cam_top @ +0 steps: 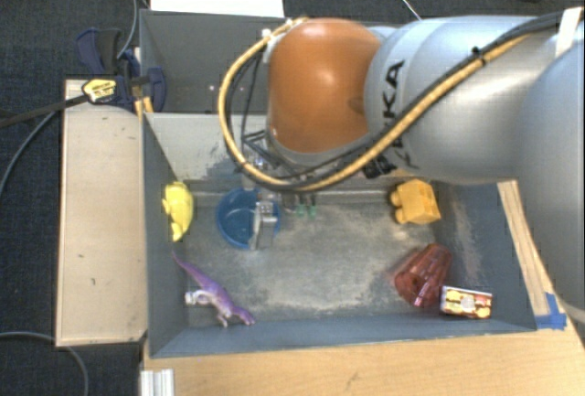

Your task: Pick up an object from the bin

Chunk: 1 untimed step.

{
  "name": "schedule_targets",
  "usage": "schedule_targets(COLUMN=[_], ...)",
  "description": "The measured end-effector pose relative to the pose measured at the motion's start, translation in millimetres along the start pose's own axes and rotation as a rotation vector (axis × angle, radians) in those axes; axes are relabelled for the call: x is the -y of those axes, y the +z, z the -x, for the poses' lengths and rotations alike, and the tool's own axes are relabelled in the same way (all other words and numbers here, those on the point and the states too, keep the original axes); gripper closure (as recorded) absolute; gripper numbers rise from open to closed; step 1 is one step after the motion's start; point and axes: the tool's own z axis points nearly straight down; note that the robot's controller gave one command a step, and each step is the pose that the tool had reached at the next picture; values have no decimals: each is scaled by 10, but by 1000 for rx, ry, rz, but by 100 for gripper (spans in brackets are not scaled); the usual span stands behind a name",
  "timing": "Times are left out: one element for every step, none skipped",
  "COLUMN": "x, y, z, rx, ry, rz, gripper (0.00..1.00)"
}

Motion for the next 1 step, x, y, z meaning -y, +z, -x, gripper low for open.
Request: schedule_targets(x=[13], y=[-50], z=[15], rx=[8], ry=[5], rz=[2], gripper=[0])
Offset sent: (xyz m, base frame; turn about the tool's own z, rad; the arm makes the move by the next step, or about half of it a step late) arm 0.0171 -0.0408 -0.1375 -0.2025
